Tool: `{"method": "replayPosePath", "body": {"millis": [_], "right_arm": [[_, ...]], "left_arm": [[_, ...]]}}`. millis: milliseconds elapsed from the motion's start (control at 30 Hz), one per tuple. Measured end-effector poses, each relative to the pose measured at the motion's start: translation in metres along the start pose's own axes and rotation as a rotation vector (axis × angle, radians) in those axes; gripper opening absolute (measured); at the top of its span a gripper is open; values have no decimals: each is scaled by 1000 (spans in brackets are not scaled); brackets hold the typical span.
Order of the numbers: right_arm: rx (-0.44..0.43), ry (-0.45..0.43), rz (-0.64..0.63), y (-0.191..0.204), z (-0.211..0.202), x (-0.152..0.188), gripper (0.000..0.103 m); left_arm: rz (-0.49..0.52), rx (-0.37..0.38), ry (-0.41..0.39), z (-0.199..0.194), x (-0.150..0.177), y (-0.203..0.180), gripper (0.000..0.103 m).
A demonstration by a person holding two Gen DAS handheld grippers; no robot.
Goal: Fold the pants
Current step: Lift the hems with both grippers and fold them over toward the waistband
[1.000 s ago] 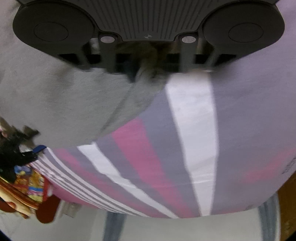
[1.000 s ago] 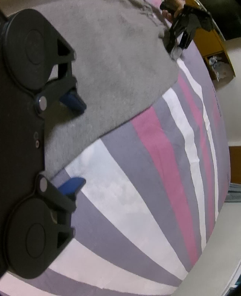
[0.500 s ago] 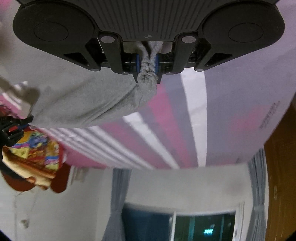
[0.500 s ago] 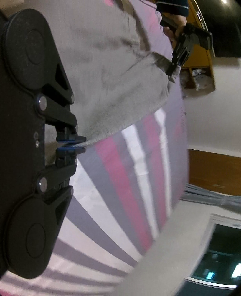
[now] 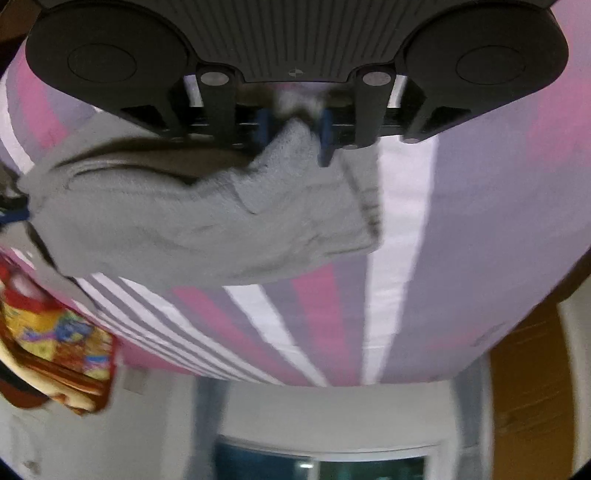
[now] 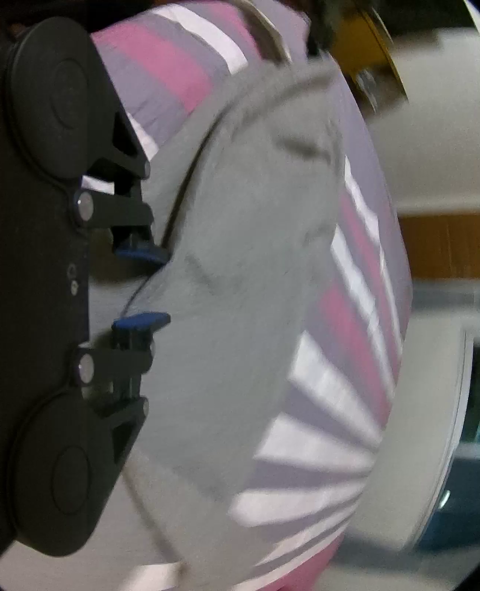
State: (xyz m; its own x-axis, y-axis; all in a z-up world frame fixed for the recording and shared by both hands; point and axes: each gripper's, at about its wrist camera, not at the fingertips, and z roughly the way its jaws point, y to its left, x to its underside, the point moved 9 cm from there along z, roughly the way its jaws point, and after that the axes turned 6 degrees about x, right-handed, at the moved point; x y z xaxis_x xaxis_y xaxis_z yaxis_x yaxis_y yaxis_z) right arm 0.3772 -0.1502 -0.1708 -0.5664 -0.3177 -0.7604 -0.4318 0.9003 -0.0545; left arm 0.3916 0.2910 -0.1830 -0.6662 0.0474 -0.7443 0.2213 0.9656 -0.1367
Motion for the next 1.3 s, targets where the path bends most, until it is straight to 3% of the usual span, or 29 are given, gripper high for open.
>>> {"method": "replayPosePath", "body": {"millis": [67, 167, 233, 300, 400, 500, 533, 600, 633, 733, 800, 833, 867, 1000, 1133, 1200, 1267, 1300], "right_arm": [[-42, -58, 113, -9, -22, -5, 61], [-41, -87, 218, -24, -34, -14, 61], [-56, -81, 312, -34, -29, -22, 61], [-52, -59, 398, -44, -18, -23, 59], [-51, -25, 527, -56, -4, -15, 59], [1, 30, 614, -73, 14, -7, 59], [12, 43, 636, -78, 20, -4, 59], [23, 59, 658, -83, 27, -2, 59], [38, 68, 660, -87, 31, -3, 59], [59, 96, 675, -99, 47, 0, 60], [57, 120, 695, -100, 49, 3, 49], [60, 126, 702, -103, 51, 5, 33], [67, 129, 700, -108, 54, 6, 7], [40, 106, 706, -110, 40, 6, 5], [-24, -105, 733, -108, -18, -19, 5], [-46, -196, 751, -102, -48, -18, 5], [-62, -245, 741, -87, -61, 4, 5], [-47, -223, 714, -81, -55, 16, 5]], "left_arm": [[-37, -12, -25, -19, 8, 4, 65], [-149, -11, -80, -43, 18, 12, 65], [-271, 34, -130, -52, 26, 11, 65], [-401, 125, -169, -59, 36, 5, 65], [-578, 220, -183, -50, 44, 0, 65], [-694, 234, -159, -32, 51, 0, 65], [-717, 232, -151, -26, 52, 0, 64], [-756, 242, -128, -15, 54, -1, 32], [-780, 253, -118, -9, 55, -1, 27], [-778, 218, -89, 5, 56, -1, 26], [-760, 210, -96, 8, 50, -4, 25], [-746, 206, -99, 6, 44, -4, 25], [-731, 206, -104, 5, 37, -4, 23], [-682, 208, -100, 13, 11, -3, 19], [-610, 224, -247, -8, -41, 9, 19], [-575, 250, -300, -19, -52, 14, 19], [-558, 227, -248, -12, -36, 22, 19], [-559, 180, -145, 4, -17, 26, 19]]}}
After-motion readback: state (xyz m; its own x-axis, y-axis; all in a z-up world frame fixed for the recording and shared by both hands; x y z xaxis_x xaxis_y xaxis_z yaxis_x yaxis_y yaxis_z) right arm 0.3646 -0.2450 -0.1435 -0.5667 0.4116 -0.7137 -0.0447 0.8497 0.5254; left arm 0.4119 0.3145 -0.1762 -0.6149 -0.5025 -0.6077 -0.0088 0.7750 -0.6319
